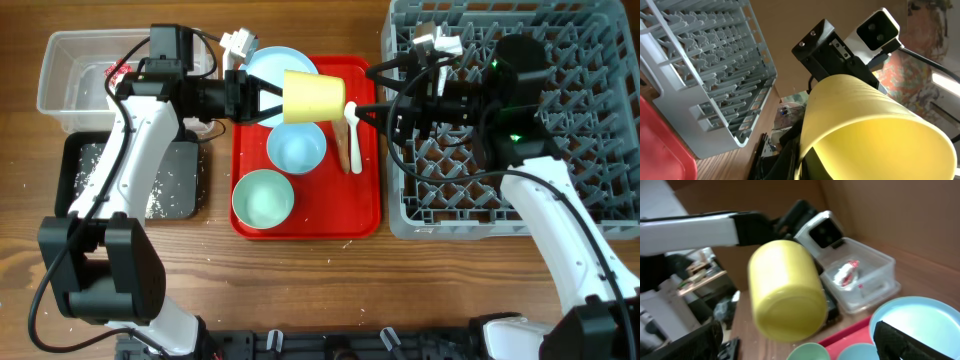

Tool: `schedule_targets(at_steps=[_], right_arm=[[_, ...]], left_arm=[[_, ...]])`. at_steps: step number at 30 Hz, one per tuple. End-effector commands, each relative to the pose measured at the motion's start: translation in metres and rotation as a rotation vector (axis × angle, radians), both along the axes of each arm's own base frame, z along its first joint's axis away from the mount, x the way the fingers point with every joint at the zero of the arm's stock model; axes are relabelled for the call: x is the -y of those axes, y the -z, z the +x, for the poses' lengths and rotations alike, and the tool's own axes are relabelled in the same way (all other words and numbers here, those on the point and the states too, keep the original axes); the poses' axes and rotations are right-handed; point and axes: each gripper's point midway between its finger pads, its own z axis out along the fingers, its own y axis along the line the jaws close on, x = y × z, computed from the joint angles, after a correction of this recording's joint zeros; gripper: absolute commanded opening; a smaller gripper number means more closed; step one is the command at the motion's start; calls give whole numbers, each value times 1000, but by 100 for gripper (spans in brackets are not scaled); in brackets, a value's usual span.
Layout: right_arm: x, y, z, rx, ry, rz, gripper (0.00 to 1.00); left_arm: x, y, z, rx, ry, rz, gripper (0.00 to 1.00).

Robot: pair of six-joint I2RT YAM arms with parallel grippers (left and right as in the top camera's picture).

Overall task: Sort waste into correct bins and load items into the dishwasher rack
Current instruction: 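Grasp the yellow cup with the right gripper and release it from the left, then lower the yellow cup into the dish rack with the right gripper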

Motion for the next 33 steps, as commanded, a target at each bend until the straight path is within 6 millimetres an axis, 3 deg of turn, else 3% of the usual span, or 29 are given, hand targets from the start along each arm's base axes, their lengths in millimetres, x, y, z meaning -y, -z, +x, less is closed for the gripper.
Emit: schedule_targets(at_steps=[1,11,13,21,28,33], right_arm=[[-8,-6,-17,-9,-135,31,98],[-29,6,-13,-21,-150,24,98],[-29,6,-13,-30,-150,26,89],[-36,6,-19,-28,-173,26,74],[-36,6,-18,-31,-171,26,51],[-27,8,-12,-50,-143,24,39]], left_arm=[[2,-15,-6,31,23,-36,4],[26,-15,-20,31,95,-36,4],[28,-15,-21,31,99,-36,4],[28,-15,-21,35,99,-37,4],[28,-15,-21,35,99,-36,4],[28,-14,-20,36,97,-33,14]])
